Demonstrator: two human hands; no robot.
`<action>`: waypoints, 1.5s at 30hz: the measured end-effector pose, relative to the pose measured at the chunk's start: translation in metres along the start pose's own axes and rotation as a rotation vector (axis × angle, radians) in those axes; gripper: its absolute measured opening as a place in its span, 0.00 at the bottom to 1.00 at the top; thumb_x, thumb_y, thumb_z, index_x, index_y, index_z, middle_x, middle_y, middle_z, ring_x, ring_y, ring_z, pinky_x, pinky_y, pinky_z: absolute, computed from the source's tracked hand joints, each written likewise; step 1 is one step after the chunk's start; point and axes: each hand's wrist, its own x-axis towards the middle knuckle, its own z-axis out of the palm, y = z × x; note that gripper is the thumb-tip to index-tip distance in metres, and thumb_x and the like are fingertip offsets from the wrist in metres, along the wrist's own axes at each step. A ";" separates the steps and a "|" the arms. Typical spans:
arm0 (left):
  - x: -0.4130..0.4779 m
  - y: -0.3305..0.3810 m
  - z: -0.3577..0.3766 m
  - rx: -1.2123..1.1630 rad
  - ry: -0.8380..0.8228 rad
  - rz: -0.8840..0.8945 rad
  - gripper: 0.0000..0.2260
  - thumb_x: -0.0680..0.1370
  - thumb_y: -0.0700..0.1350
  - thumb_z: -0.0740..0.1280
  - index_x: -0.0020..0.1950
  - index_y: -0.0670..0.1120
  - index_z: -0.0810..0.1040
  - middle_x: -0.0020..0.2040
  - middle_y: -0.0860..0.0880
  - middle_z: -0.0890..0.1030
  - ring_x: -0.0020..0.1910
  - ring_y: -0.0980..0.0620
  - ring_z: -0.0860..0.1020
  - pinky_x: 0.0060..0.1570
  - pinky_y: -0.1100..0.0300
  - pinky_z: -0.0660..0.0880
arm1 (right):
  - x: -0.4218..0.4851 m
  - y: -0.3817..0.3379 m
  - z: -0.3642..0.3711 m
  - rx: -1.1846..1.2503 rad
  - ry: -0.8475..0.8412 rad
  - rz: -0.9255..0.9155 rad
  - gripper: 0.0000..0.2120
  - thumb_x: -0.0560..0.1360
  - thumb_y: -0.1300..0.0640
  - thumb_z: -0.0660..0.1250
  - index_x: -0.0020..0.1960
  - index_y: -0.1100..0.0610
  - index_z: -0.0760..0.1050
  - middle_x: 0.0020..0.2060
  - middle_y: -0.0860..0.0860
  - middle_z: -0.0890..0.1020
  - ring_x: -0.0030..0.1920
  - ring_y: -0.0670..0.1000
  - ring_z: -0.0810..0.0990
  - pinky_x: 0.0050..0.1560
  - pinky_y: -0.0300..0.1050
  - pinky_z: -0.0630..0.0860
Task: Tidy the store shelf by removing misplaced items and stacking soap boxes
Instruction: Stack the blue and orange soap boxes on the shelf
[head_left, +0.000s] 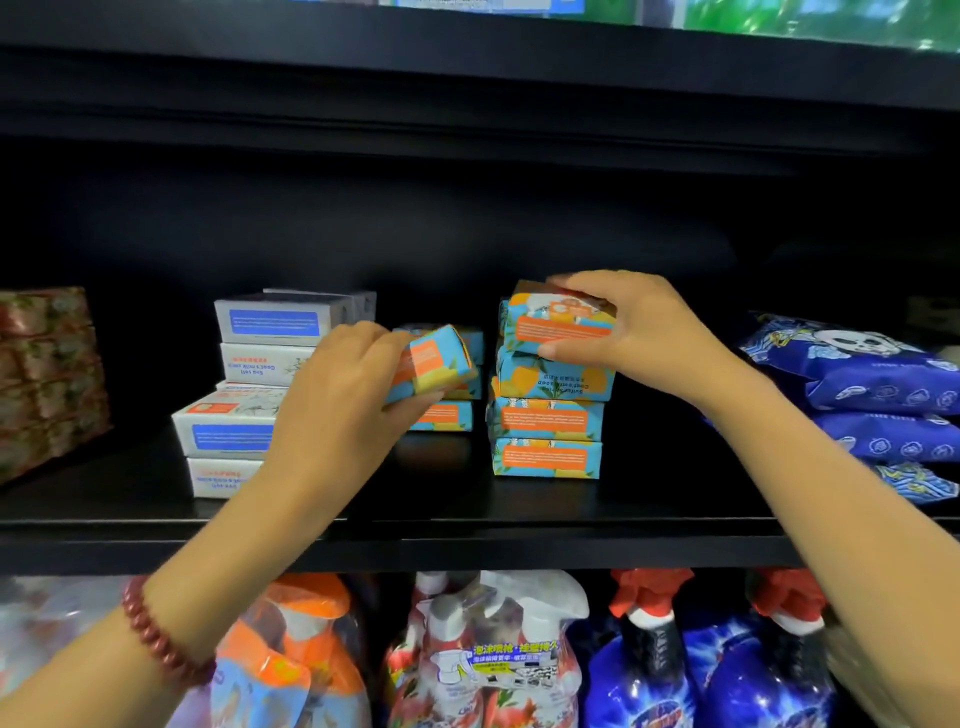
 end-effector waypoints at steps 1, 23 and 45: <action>-0.005 0.000 -0.001 -0.007 0.000 0.009 0.20 0.66 0.45 0.78 0.53 0.37 0.78 0.46 0.41 0.78 0.43 0.39 0.76 0.38 0.53 0.71 | 0.005 0.000 0.001 0.012 -0.040 0.022 0.31 0.67 0.46 0.74 0.67 0.50 0.70 0.54 0.42 0.75 0.50 0.42 0.76 0.48 0.32 0.71; -0.041 0.050 0.003 -0.069 0.035 0.344 0.18 0.75 0.53 0.63 0.54 0.39 0.76 0.47 0.44 0.78 0.45 0.46 0.72 0.40 0.55 0.71 | -0.025 0.011 0.020 -0.174 0.313 -0.116 0.18 0.74 0.54 0.69 0.62 0.57 0.76 0.57 0.49 0.78 0.61 0.49 0.72 0.62 0.40 0.67; -0.050 0.072 0.045 -0.247 -0.059 0.240 0.15 0.74 0.51 0.62 0.51 0.43 0.82 0.48 0.49 0.81 0.47 0.48 0.78 0.42 0.56 0.77 | -0.170 0.061 0.059 -0.125 0.118 0.091 0.23 0.70 0.41 0.68 0.63 0.47 0.76 0.61 0.36 0.73 0.63 0.36 0.65 0.63 0.37 0.61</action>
